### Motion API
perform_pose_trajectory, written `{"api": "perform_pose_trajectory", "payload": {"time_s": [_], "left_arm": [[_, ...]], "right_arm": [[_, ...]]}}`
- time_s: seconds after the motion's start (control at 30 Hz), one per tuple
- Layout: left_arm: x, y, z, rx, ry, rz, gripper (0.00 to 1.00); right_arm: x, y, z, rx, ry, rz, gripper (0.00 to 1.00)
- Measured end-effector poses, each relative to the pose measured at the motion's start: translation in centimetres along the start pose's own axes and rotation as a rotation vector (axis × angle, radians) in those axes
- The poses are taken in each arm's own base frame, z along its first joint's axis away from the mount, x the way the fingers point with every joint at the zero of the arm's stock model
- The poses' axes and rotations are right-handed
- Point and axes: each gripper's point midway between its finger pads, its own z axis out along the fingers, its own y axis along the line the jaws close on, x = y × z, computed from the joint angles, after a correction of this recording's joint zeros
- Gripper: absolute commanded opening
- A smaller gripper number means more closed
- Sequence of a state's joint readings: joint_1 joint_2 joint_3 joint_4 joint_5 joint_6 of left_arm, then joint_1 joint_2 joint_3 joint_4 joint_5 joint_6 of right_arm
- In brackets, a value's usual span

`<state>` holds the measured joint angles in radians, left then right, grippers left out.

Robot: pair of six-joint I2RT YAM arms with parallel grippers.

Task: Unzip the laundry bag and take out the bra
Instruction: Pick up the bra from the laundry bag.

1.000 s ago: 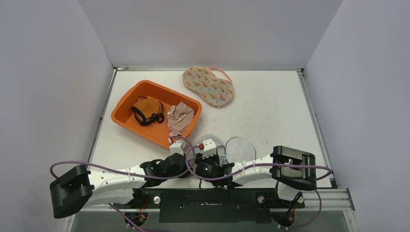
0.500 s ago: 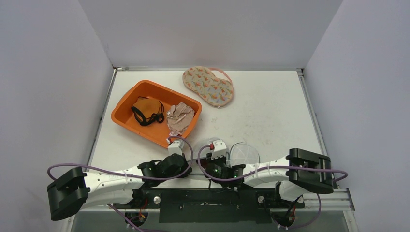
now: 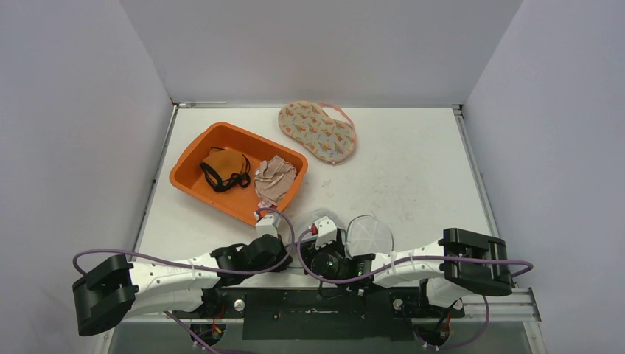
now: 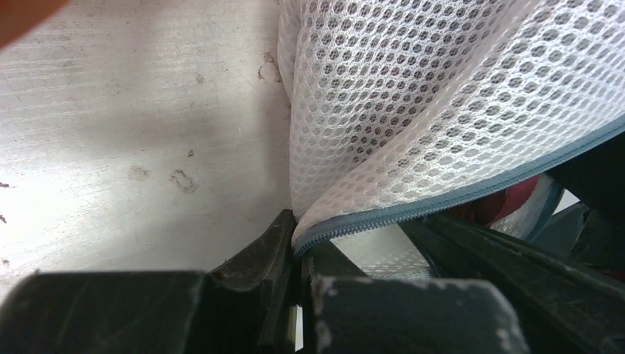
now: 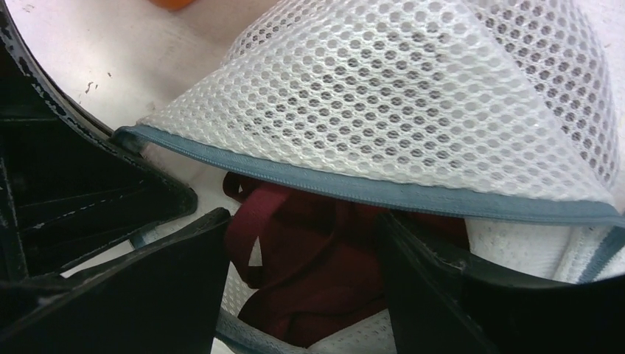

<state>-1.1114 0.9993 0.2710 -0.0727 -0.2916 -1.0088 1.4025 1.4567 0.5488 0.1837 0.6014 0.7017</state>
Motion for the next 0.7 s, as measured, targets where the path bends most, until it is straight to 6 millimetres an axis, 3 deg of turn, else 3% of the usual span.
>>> {"api": "perform_pose_trajectory", "payload": {"time_s": [0.3, 0.5, 0.7], "left_arm": [[0.0, 0.0, 0.0, -0.001, 0.000, 0.000, 0.00], [0.0, 0.0, -0.1, 0.001, -0.001, 0.000, 0.00], [-0.2, -0.1, -0.3, 0.007, -0.005, -0.003, 0.00]], "right_arm": [[0.3, 0.4, 2.0, 0.073, -0.003, -0.027, 0.63], [0.2, -0.1, 2.8, 0.138, -0.025, -0.014, 0.37], [0.1, -0.2, 2.8, 0.155, -0.039, 0.029, 0.21]]}}
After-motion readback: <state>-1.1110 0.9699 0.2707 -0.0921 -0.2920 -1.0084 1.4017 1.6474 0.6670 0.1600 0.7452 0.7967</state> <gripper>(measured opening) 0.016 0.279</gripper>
